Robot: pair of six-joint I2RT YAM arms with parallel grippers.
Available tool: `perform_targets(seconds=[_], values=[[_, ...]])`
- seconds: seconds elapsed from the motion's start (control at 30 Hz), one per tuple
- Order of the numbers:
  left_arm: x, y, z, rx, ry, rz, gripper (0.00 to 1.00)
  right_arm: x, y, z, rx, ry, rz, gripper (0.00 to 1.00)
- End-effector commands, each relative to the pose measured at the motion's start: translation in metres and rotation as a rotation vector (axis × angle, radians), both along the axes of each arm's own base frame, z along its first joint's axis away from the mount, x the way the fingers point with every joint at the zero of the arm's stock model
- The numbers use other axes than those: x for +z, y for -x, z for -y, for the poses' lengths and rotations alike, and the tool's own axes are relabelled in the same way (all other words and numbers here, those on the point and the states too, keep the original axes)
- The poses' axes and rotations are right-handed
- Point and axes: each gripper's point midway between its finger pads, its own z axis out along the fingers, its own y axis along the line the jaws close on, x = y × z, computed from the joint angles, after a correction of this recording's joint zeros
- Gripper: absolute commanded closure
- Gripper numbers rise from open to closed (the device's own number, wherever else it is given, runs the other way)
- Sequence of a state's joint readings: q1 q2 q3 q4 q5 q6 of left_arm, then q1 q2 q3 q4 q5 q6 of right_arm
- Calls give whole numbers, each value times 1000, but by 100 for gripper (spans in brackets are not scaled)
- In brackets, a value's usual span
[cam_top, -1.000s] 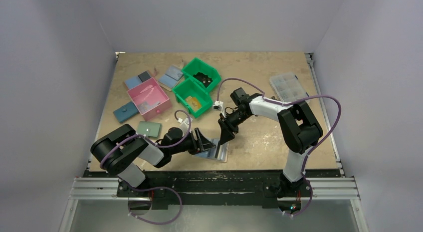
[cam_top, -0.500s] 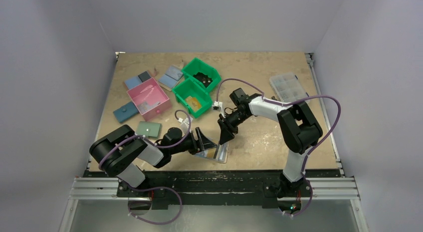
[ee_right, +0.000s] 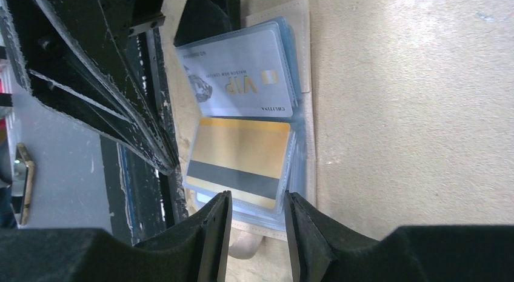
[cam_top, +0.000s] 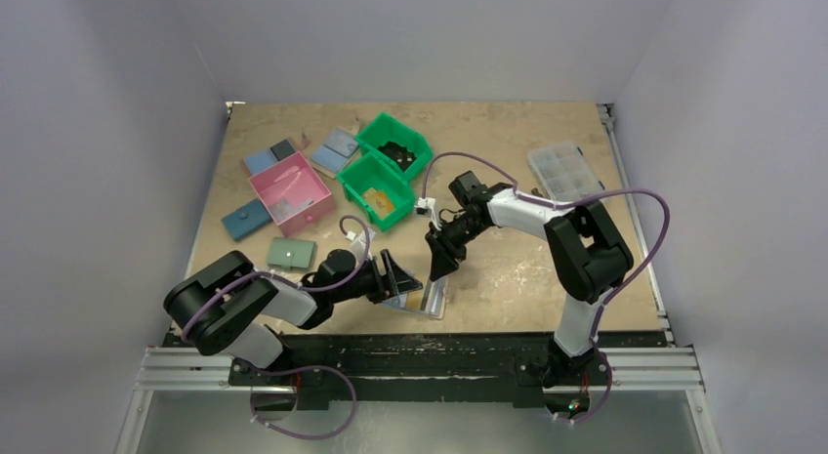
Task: Take the credit cards out of the card holder
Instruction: Remove the credit card from the card holder.
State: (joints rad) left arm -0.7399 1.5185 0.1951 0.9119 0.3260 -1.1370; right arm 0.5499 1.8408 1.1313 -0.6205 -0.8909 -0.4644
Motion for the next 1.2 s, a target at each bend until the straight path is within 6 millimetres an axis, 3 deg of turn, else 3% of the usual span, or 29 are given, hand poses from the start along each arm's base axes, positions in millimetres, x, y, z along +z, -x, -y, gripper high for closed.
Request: perform_targets(seconds=[0.0, 0.17, 0.4, 0.8, 1.03, 1.17], values=[[-22, 3, -22, 41, -129, -21, 28, 14, -11, -1, -15, 5, 104, 55], [-18, 0, -28, 55, -159, -6, 31, 15, -17, 3, -26, 24, 151, 54], [-22, 0, -30, 60, -165, -27, 48, 23, -15, 4, -10, 7, 178, 54], [-4, -6, -29, 90, -141, -11, 48, 32, -4, 0, 29, -46, 147, 54], [-6, -7, -31, 95, -157, -22, 49, 34, 6, -7, 64, -75, 120, 55], [-6, -8, -34, 106, -163, -24, 55, 35, 6, -7, 64, -74, 124, 55]])
